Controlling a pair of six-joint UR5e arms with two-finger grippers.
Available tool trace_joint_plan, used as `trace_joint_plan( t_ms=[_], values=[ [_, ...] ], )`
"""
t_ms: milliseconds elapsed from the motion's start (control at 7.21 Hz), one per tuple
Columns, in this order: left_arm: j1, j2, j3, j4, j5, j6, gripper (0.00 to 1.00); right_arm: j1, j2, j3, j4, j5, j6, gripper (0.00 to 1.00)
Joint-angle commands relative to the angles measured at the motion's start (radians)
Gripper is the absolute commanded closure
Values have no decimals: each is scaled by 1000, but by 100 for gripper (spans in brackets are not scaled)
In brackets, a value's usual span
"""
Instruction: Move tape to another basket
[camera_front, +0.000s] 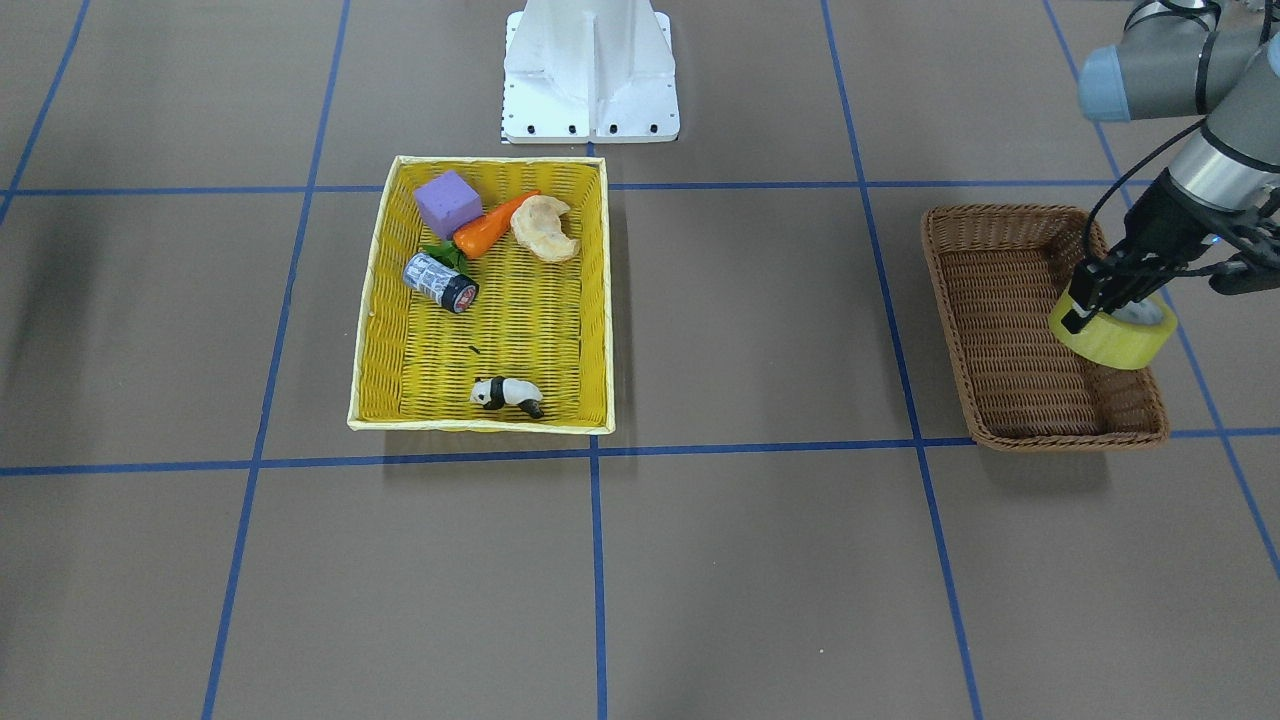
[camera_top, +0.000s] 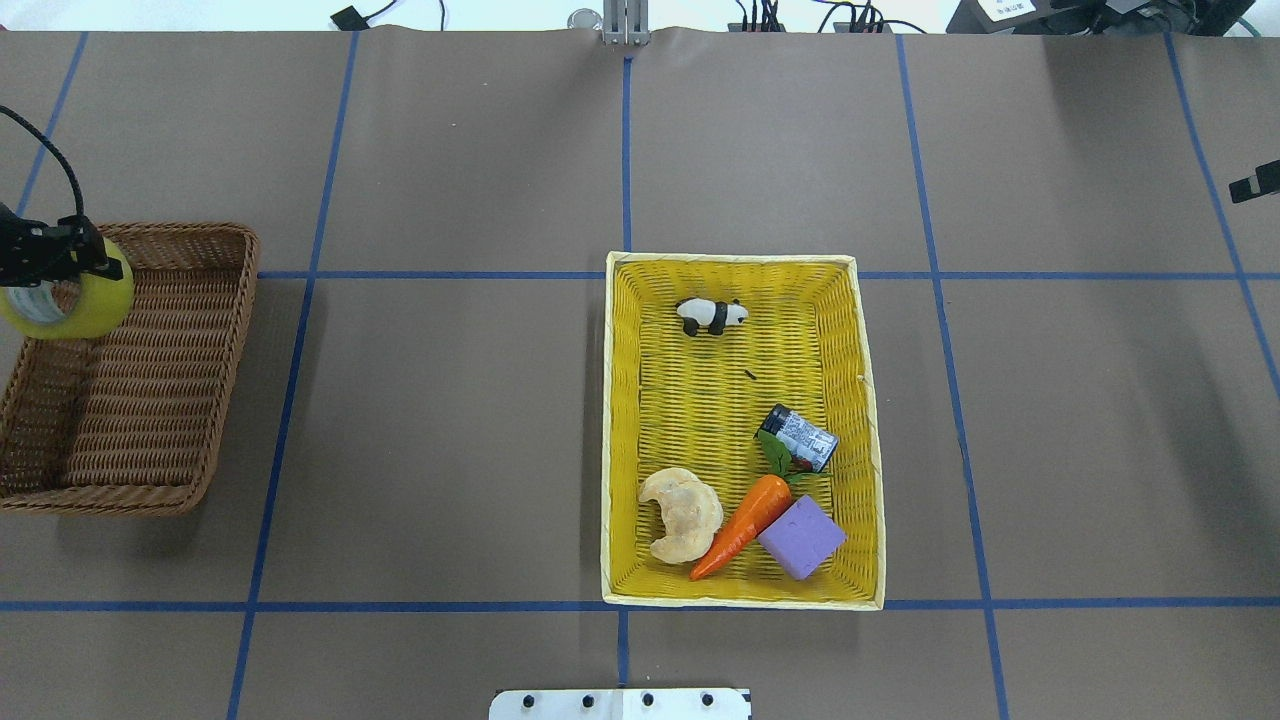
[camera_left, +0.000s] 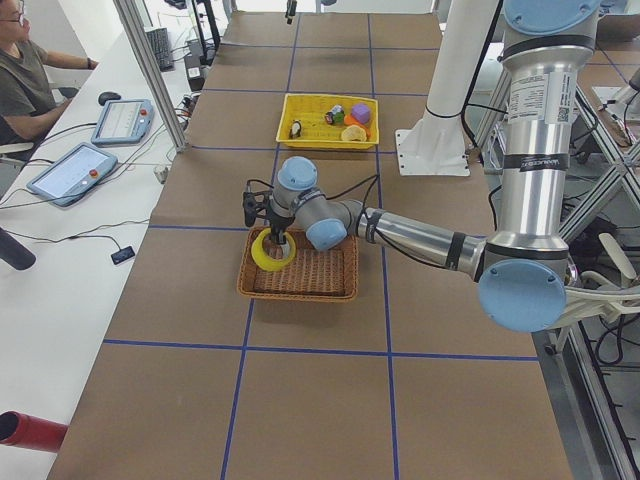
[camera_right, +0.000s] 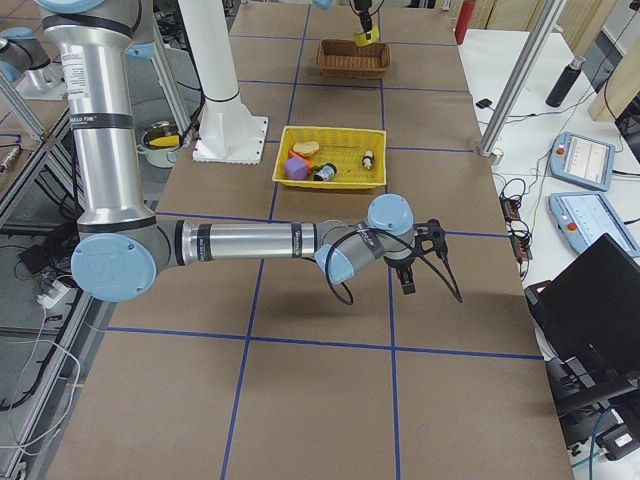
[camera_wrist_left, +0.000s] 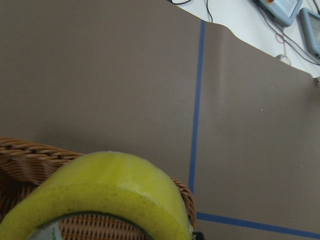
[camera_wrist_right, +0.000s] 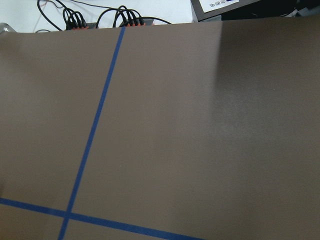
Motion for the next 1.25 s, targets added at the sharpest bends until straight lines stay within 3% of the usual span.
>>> trace_joint_plan(
  t_ms=[0,139,554,693,1109],
  values=[
    [16,-41,-29,249,-16,87,100,-5,9,10,-223,18,-107,0],
    [17,-43,1,252,-84,91,100,-11,38,11,-307,27,-144,0],
    [39,-103,106,245,-163,90,100,27,112,40,-614,10,-403,0],
    [40,-148,153,246,-177,90,100,33,112,66,-634,5,-408,0],
    [56,-155,212,239,-168,136,100,9,109,89,-638,-34,-408,0]
  ],
)
